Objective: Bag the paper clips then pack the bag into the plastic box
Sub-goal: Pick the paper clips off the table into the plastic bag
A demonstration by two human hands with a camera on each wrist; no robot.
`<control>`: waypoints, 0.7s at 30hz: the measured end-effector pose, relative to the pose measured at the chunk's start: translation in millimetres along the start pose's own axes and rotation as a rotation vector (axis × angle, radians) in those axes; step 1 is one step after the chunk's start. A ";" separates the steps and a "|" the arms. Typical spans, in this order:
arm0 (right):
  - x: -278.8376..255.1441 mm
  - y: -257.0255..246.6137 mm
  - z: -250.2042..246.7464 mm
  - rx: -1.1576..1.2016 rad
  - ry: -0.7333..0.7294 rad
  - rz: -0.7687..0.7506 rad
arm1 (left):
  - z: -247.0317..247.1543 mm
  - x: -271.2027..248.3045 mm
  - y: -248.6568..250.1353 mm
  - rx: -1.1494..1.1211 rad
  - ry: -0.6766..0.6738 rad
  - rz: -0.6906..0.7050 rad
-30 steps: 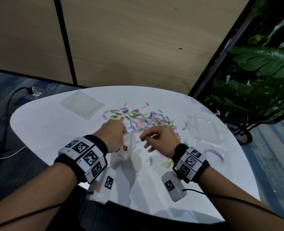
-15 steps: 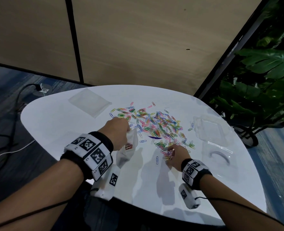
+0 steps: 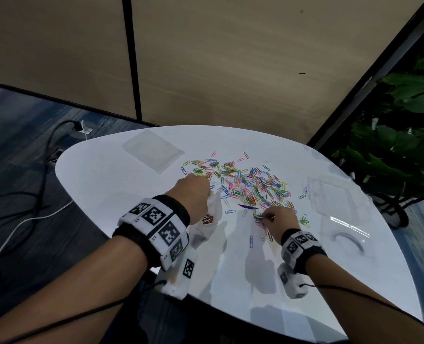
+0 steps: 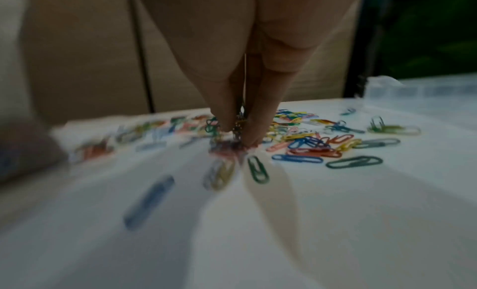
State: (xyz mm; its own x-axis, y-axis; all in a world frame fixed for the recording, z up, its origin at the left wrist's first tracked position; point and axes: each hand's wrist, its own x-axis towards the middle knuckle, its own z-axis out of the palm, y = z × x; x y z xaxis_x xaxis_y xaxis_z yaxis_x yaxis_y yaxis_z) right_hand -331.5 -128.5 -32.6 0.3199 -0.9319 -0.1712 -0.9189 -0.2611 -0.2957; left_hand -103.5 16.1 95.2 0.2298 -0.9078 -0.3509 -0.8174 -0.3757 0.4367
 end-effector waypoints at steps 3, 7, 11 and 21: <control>-1.0 -3.9 -22.7 0.274 0.045 0.101 | -0.2 0.7 0.2 -0.013 0.000 0.003; -12.6 -32.2 -50.3 0.807 -0.042 0.098 | 1.8 2.6 3.2 -0.027 -0.003 -0.009; -39.6 -73.3 -60.9 1.218 -0.227 0.026 | 5.1 3.3 9.6 -0.022 -0.002 -0.002; -60.7 -107.0 -34.8 1.161 -0.358 0.046 | 13.7 4.9 11.6 -0.122 0.018 0.011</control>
State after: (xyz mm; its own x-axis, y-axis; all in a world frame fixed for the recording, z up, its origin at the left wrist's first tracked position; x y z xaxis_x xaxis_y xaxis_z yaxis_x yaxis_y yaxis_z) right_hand -260.7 -52.8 42.2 0.5066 -0.7641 -0.3994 -0.2363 0.3225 -0.9166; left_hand -119.1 9.9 87.2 0.2312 -0.9147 -0.3314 -0.7497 -0.3846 0.5386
